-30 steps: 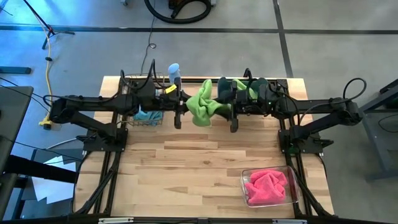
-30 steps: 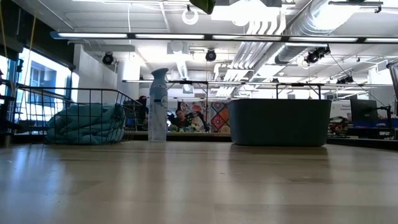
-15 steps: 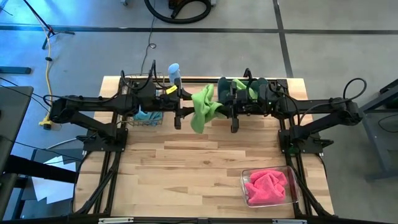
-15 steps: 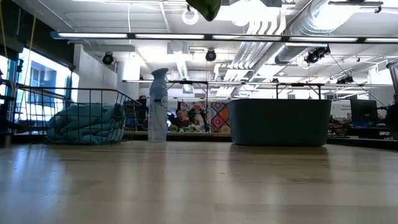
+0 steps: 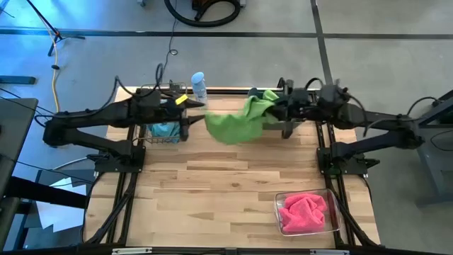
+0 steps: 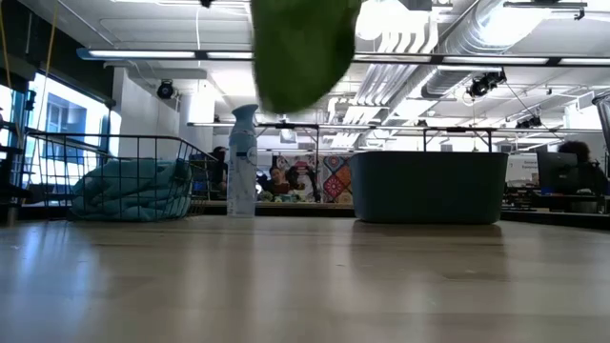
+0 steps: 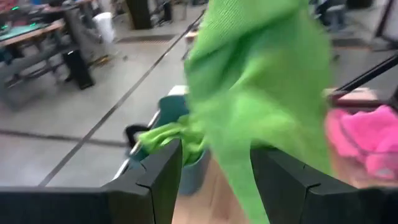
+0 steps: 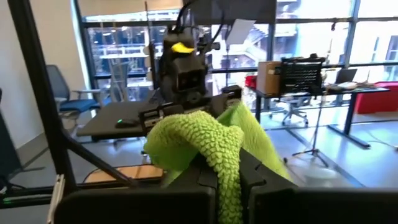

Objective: Sort microfiber towel by color & place in baskets
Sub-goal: Put the green towel into the blue bin

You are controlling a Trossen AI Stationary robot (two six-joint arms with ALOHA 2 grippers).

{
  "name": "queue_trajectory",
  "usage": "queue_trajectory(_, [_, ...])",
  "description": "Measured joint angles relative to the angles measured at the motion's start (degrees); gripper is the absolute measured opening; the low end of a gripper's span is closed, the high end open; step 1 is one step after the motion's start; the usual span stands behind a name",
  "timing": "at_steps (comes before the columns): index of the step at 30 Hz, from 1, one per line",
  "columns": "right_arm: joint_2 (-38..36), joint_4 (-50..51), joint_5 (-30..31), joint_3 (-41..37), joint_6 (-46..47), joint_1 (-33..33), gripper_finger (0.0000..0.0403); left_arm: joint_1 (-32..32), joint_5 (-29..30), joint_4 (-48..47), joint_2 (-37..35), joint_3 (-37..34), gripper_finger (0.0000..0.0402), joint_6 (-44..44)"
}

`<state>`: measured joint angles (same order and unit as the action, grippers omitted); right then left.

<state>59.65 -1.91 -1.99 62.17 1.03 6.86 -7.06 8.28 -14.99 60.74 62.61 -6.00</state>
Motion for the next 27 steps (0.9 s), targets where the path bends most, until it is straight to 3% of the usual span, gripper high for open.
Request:
queue_trajectory(11, [-9.74, 4.16, 0.03, 0.0, -1.06, 4.61, 0.0, -0.05, 9.94, -11.43, -8.17, 0.0, 0.0177, 2.75])
queue_trajectory(15, [-11.21, 4.0, 0.04, 0.0, -1.08, 6.44, 0.0, -0.05, 10.68, -12.16, -8.74, 0.0, 0.0177, 2.99])
queue_trajectory(22, [-10.09, -0.28, -0.63, 0.81, -1.32, 12.43, 0.0, -0.05, 10.66, -12.17, -7.49, -0.02, 0.0177, 2.97])
queue_trajectory(27, [-4.75, 4.45, -2.68, 8.85, -4.29, 17.32, 0.0, -0.03, 10.64, -12.14, -6.86, -0.02, 0.0177, 4.48])
